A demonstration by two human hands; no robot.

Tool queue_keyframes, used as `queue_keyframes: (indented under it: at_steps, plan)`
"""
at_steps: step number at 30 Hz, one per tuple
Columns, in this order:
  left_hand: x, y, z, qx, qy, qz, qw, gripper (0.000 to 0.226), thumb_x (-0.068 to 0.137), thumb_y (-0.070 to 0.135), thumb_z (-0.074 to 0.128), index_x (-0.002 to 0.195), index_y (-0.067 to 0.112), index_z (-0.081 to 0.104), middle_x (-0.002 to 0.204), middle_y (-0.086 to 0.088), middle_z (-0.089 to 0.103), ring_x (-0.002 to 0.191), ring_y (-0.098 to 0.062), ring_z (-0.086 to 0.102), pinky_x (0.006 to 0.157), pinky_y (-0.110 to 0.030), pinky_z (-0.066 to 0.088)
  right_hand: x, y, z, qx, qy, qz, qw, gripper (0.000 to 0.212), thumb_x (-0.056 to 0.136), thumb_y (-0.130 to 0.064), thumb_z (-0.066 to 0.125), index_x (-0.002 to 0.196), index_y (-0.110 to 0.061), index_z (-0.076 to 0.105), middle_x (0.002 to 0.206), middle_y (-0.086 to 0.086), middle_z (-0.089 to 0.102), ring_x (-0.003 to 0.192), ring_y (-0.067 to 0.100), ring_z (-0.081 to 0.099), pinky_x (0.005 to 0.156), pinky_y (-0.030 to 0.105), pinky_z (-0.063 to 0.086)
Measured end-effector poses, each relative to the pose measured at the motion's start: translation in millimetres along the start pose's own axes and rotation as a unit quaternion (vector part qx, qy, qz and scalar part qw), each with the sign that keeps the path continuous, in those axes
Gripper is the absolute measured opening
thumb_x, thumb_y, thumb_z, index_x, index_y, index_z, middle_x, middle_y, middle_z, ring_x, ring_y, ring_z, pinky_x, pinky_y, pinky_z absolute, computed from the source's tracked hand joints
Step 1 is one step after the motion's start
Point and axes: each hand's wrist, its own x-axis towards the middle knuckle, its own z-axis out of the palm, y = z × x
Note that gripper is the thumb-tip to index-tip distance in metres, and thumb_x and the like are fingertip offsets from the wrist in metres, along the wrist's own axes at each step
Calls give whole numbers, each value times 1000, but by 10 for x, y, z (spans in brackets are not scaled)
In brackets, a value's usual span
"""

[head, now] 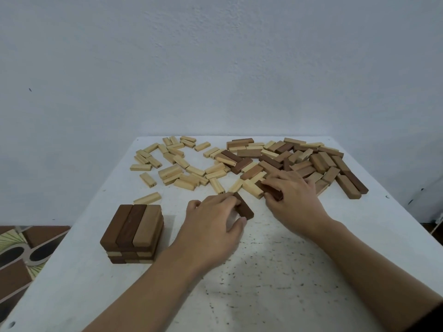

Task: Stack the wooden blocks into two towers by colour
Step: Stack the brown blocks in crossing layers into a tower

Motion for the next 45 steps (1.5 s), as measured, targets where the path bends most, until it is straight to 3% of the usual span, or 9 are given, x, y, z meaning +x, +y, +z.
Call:
queue_keyframes:
  at_steps: [5, 14, 24, 27, 32, 35, 39, 41, 45]
  plan:
    - [11, -56, -33, 7, 19, -10, 1000, 20, 100, 54, 47, 110, 36, 51, 118, 22, 57, 111, -6, 52, 100, -39, 34, 2, -23, -11, 32, 20, 5, 999, 20, 96, -28, 61, 113, -28, 72, 115, -15, 64, 117, 14, 51, 90, 39, 31]
    - [33, -133, -1, 13, -4, 8, 1000, 35, 106, 43, 41, 140, 38, 47, 153, 24, 37, 136, -5, 32, 101, -37, 26, 2, -32, -33, -8, 20, 4, 1000, 15, 90, -33, 66, 104, -29, 71, 105, -13, 55, 106, 13, 46, 86, 37, 27]
    - [31, -156, -3, 3, -10, 19, 1000, 38, 106, 43, 41, 143, 37, 47, 153, 23, 39, 137, -2, 30, 97, -32, 20, -43, -118, -98, -53, -21, -18, 998, 18, 97, -30, 57, 113, -27, 61, 111, -10, 66, 106, 18, 51, 94, 42, 31]
    - [32, -154, -14, 3, -14, 16, 1000, 39, 106, 43, 44, 144, 37, 47, 154, 22, 38, 138, -4, 30, 99, -35, 22, -45, -146, -102, -13, 19, -6, 1000, 27, 95, -25, 56, 122, -26, 56, 115, -6, 62, 106, 19, 53, 95, 42, 35]
    - [35, -159, 3, 7, -13, 23, 1000, 38, 107, 37, 43, 145, 35, 47, 154, 21, 38, 138, -6, 31, 101, -38, 24, -47, -178, -180, 169, 56, -25, 984, 29, 93, -24, 61, 120, -29, 57, 92, -9, 58, 78, 7, 53, 63, 24, 43]
    - [19, -156, -4, 5, -6, 25, 1000, 37, 105, 38, 45, 142, 36, 49, 151, 22, 41, 136, -5, 33, 101, -38, 26, -86, -226, -164, 193, 8, -74, 978, 31, 88, -30, 64, 119, -31, 62, 87, -7, 63, 78, 12, 58, 69, 36, 53]
    - [16, -126, -39, -24, 22, 20, 999, 31, 97, 38, 60, 127, 33, 65, 138, 20, 55, 128, -5, 46, 105, -38, 36, -100, -260, -75, 177, -39, -119, 976, 32, 82, -45, 64, 111, -33, 68, 82, -16, 62, 86, 8, 59, 85, 48, 49]
    - [11, -104, -68, -44, 43, 12, 998, 26, 90, 36, 70, 114, 29, 75, 127, 17, 65, 117, -4, 57, 98, -27, 44, -100, -234, -22, 142, -38, -119, 982, 32, 82, -52, 63, 108, -34, 69, 80, -16, 60, 85, 7, 57, 86, 48, 46]
    - [7, -112, -92, -52, 46, 1, 998, 28, 81, 41, 79, 106, 27, 78, 114, 17, 69, 104, 1, 56, 82, -3, 33, -79, -254, 24, 71, -13, -95, 993, 41, 91, -61, 49, 90, -28, 72, 80, -12, 64, 88, 9, 56, 86, 41, 37]
